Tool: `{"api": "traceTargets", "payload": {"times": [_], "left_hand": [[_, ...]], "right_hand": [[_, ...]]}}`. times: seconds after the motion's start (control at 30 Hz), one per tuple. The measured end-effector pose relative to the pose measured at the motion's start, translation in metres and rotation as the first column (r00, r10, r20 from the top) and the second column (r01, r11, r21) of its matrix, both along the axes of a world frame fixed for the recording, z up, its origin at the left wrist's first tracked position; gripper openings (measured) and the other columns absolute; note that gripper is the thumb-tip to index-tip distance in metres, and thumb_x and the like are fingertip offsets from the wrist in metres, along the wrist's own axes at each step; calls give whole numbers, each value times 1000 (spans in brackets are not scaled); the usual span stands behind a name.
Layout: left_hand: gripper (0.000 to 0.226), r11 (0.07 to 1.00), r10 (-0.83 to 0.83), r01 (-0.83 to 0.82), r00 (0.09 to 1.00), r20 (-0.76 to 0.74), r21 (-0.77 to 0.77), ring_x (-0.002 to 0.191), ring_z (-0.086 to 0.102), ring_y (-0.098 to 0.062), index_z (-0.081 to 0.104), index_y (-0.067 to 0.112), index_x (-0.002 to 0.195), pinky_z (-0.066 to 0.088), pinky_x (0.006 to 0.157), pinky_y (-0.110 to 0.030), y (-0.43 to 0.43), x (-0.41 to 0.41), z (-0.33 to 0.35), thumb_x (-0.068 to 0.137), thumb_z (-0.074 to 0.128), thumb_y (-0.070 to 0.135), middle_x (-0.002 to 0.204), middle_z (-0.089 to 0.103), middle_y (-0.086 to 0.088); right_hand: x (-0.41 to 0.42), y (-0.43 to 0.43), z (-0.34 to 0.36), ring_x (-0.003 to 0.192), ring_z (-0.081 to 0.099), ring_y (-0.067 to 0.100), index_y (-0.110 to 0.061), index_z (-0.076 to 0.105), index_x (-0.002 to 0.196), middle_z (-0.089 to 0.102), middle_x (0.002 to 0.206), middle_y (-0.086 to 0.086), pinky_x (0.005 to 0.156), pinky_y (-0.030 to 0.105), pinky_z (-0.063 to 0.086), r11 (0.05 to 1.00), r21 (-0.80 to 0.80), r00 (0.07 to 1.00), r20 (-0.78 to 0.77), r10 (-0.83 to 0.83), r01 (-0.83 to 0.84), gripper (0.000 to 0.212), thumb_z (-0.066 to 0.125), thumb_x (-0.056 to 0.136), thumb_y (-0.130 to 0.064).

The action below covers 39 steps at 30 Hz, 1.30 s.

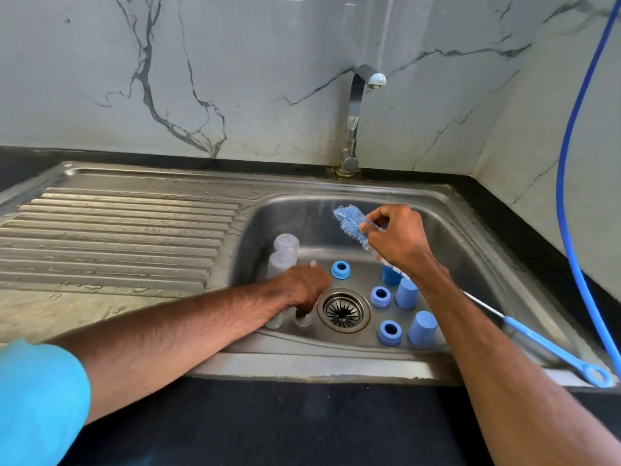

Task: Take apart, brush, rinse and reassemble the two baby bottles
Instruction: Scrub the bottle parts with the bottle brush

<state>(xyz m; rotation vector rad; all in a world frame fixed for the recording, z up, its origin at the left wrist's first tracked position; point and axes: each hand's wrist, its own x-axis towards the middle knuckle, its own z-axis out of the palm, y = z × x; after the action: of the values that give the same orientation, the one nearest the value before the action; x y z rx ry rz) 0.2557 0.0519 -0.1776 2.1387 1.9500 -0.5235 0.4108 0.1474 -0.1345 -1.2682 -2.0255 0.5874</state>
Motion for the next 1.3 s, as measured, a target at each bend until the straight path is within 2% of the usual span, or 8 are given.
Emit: {"api": "traceTargets", "payload": {"times": [0.2,0.43,0.53,0.63,0.93,1.07,1.23,1.3], "left_hand": [[40,974,-91,87,996,8,207,105,61,-23,67,21,103,50,85,-37,7,0,-3,74,88,39,110,66,0],[32,968,-168,91,927,337,232,106,58,-15,64,31,103,44,82,-32,32,39,-7,80,80,47,108,66,10],[49,964,-250,206,914,319,167,115,56,-19,61,19,121,47,92,-33,41,67,-17,83,79,44,122,64,1],[56,949,-316,309,924,214,67,121,53,-24,54,17,131,47,100,-42,45,84,-28,86,77,42,132,56,-4],[31,927,-374,367,903,212,71,97,64,-32,65,2,106,56,82,-46,42,92,-26,87,71,26,107,67,-15],[31,968,-249,215,888,387,130,73,54,-25,63,-1,87,44,64,-40,43,78,-12,75,80,23,80,61,-11],[40,966,5,-183,717,697,182,85,71,-15,68,16,97,59,75,-30,42,29,14,66,93,25,95,74,2],[40,938,177,-345,444,878,-14,87,75,-18,66,15,104,63,75,-33,39,12,18,73,91,17,99,76,-6]], "right_hand": [[4,4,-1,77,69,7,-33,65,77,69,79,-14,65,26,58,1000,25,998,59,-14,12,20,78,90,-24],[11,2,5,76,72,15,-23,68,73,72,77,-5,74,46,64,999,-36,996,86,-35,39,17,67,88,-16],[14,0,9,85,74,32,-4,72,83,76,85,13,73,52,63,997,-68,997,67,-43,48,14,61,85,-13],[20,3,10,77,73,30,1,71,86,75,89,17,72,53,62,994,-92,997,57,-60,65,25,56,82,-19],[27,9,5,64,52,18,0,69,85,66,72,15,66,48,59,987,-148,995,89,-53,65,44,66,76,-42],[30,4,11,62,49,15,0,71,84,54,63,1,56,34,43,975,-219,984,177,9,31,40,65,66,-35],[35,3,19,66,63,24,2,76,85,68,71,10,60,35,52,994,-113,977,214,8,17,20,74,77,-17],[36,1,23,78,71,29,-3,79,90,77,87,15,70,40,60,998,-49,975,223,-23,34,17,80,77,-13]]}}
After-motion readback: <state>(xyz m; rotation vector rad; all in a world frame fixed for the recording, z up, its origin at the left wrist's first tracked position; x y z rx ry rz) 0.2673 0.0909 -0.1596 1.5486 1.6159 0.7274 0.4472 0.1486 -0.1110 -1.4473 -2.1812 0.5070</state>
